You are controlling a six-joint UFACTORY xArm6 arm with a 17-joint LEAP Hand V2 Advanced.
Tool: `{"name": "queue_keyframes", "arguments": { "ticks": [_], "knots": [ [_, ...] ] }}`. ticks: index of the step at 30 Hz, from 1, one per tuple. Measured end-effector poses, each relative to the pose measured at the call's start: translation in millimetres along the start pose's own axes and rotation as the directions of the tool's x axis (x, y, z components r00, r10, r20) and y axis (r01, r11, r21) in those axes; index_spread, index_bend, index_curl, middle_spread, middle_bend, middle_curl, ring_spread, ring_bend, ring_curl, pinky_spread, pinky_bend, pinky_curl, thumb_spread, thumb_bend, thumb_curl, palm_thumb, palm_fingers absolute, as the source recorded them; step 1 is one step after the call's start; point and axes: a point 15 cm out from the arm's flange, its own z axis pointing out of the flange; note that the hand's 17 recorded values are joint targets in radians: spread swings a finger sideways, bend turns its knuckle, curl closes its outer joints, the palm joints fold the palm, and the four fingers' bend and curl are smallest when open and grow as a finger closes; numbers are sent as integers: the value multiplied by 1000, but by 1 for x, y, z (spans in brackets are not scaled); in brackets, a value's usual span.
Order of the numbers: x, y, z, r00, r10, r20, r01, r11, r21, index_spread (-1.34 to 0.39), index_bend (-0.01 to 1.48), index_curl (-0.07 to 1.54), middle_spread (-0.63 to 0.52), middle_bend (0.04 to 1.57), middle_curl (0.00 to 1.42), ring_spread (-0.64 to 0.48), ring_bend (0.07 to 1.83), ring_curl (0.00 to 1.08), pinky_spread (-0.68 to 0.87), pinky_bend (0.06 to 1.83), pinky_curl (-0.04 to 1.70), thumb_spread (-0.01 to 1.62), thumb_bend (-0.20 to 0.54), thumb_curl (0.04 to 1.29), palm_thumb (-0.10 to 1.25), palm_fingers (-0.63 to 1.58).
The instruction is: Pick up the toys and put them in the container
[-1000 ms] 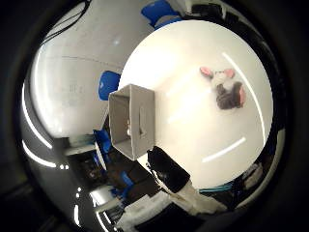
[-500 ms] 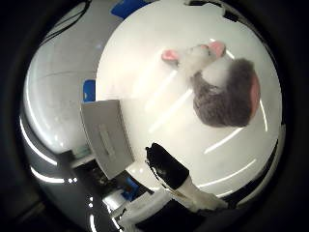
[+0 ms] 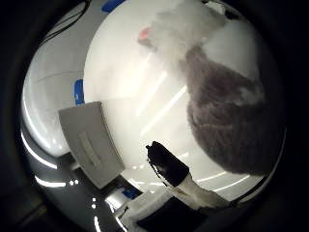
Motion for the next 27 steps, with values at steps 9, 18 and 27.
{"name": "queue_keyframes", "arguments": {
  "ticks": [9,18,27],
  "knots": [
    [-2,3,-15,999,-12,-32,13,1000,12,-307,252,272,-215,740,543,-264,1169,422,-369,1083,382,1167,-11,331,684,1016],
    [-11,34,-94,999,-28,-44,35,987,160,-369,1001,726,-284,1128,875,-274,1361,632,-251,1418,648,1222,68,423,977,1057],
    [-61,131,-214,992,-127,15,120,962,247,-309,1104,891,-248,1245,983,-257,1442,766,-178,1470,827,1238,17,510,1053,934]
  ]
}}
